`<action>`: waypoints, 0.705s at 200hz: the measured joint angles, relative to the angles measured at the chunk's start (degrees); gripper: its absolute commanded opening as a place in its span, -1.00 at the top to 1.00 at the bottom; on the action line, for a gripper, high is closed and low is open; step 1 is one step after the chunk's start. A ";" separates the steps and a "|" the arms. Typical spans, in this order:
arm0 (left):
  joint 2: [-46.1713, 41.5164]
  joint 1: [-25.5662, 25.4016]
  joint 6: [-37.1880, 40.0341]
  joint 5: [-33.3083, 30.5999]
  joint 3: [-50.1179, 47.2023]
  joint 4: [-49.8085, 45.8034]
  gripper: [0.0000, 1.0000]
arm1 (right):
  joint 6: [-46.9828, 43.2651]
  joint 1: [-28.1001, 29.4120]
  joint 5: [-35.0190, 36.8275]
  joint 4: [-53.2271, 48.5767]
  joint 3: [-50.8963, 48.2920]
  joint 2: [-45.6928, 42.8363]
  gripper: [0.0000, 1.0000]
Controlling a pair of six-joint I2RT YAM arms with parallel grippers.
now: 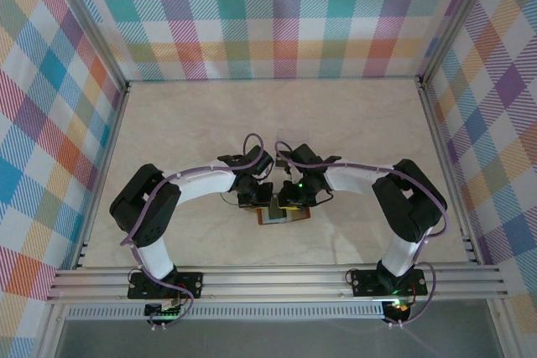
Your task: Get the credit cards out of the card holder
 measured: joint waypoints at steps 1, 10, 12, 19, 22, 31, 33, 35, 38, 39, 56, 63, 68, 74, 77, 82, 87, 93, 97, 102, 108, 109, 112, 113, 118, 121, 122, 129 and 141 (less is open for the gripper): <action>0.00 0.00 0.00 0.00 0.00 0.00 0.97 | 0.00 -0.04 -0.09 0.15 -0.07 0.00 0.60; 0.00 0.00 0.00 0.00 0.02 -0.02 0.97 | 0.04 -0.26 -0.52 0.66 -0.44 0.00 0.63; 0.00 0.00 0.00 0.00 0.02 -0.02 0.97 | 0.02 -0.26 -0.68 0.74 -0.50 0.00 0.64; 0.04 0.00 0.00 0.00 0.04 -0.02 0.97 | 0.09 -0.33 -1.01 1.09 -0.74 0.00 0.65; 0.04 0.00 0.00 0.02 0.04 -0.02 0.97 | 0.15 -0.37 -1.16 1.18 -0.85 0.00 0.66; 0.04 0.00 0.00 0.00 0.04 -0.04 0.97 | 0.20 -0.55 -1.57 1.55 -1.05 0.00 0.67; 0.04 0.00 0.00 0.00 0.04 -0.04 0.97 | 0.17 -0.59 -1.66 1.62 -1.09 0.00 0.67; 0.04 0.00 0.00 0.00 0.04 -0.04 0.97 | 0.20 -0.61 -1.75 1.68 -1.16 -0.02 0.67; 0.04 0.00 0.00 0.00 0.04 -0.04 0.97 | 0.20 -0.63 -1.84 1.77 -1.20 -0.02 0.68; 0.04 0.00 0.00 0.00 0.04 -0.04 0.97 | 0.20 -0.63 -1.88 1.79 -1.22 -0.02 0.68; 0.04 0.00 0.00 0.00 0.09 -0.09 0.97 | 0.24 -0.70 -1.99 2.25 -1.55 -0.26 0.73; 0.04 0.00 0.00 0.00 0.09 -0.11 0.97 | 0.28 -0.83 -2.01 2.45 -1.70 -0.42 0.78; 0.07 0.00 0.00 0.00 0.09 -0.11 0.97 | 0.28 -0.92 -2.03 2.58 -1.84 -0.57 0.80; 0.07 0.00 0.00 0.00 0.09 -0.13 0.97 | 0.37 -1.03 -2.14 2.82 -2.10 -0.76 0.81; 0.07 0.00 0.00 0.00 0.09 -0.13 0.97 | 0.44 -1.01 -2.16 2.86 -2.14 -0.79 0.81; 0.07 0.00 0.00 -0.02 0.09 -0.15 0.97 | 0.42 -1.05 -2.21 2.95 -2.23 -0.90 0.81; 0.07 0.00 0.00 -0.02 0.09 -0.15 0.97 | 0.42 -1.11 -2.32 2.95 -2.23 -0.92 0.82; 0.07 0.00 0.00 -0.02 0.09 -0.17 0.97 | 0.42 -1.22 -2.34 2.93 -2.23 -0.98 0.81; 0.07 0.00 0.00 -0.02 0.09 -0.17 0.97 | 0.42 -1.36 -2.36 2.93 -2.25 -1.01 0.81; 0.09 0.00 0.00 -0.02 0.09 -0.17 0.97 | 0.42 -1.40 -2.34 2.93 -2.27 -1.07 0.82; 0.11 0.00 0.00 -0.02 0.15 -0.22 0.97 | 0.39 -1.46 -2.34 2.95 -2.29 -1.09 0.81; 0.13 0.00 0.00 -0.02 0.15 -0.22 0.97 | 0.39 -1.46 -2.34 2.95 -2.29 -1.09 0.81; 0.15 0.00 0.00 -0.02 0.20 -0.24 0.97 | 0.39 -1.51 -2.34 2.95 -2.32 -1.11 0.81; 0.15 0.00 0.00 -0.04 0.22 -0.24 0.97 | 0.39 -1.53 -2.34 2.95 -2.32 -1.11 0.81; 0.17 0.00 0.00 -0.04 0.28 -0.31 0.97 | 0.42 -1.55 -2.34 2.95 -2.34 -1.11 0.82; 0.17 0.00 0.00 -0.04 0.31 -0.35 0.97 | 0.39 -1.62 -2.36 2.95 -2.34 -1.11 0.82; 0.20 0.00 0.02 -0.04 0.31 -0.35 0.97 | 0.39 -1.64 -2.36 2.95 -2.34 -1.11 0.82; 0.22 0.00 0.02 -0.09 0.31 -0.37 0.97 | 0.39 -1.68 -2.38 2.95 -2.34 -1.14 0.82; 0.26 0.00 0.02 -0.15 0.37 -0.42 0.97 | 0.39 -1.77 -2.56 2.95 -2.34 -1.20 0.79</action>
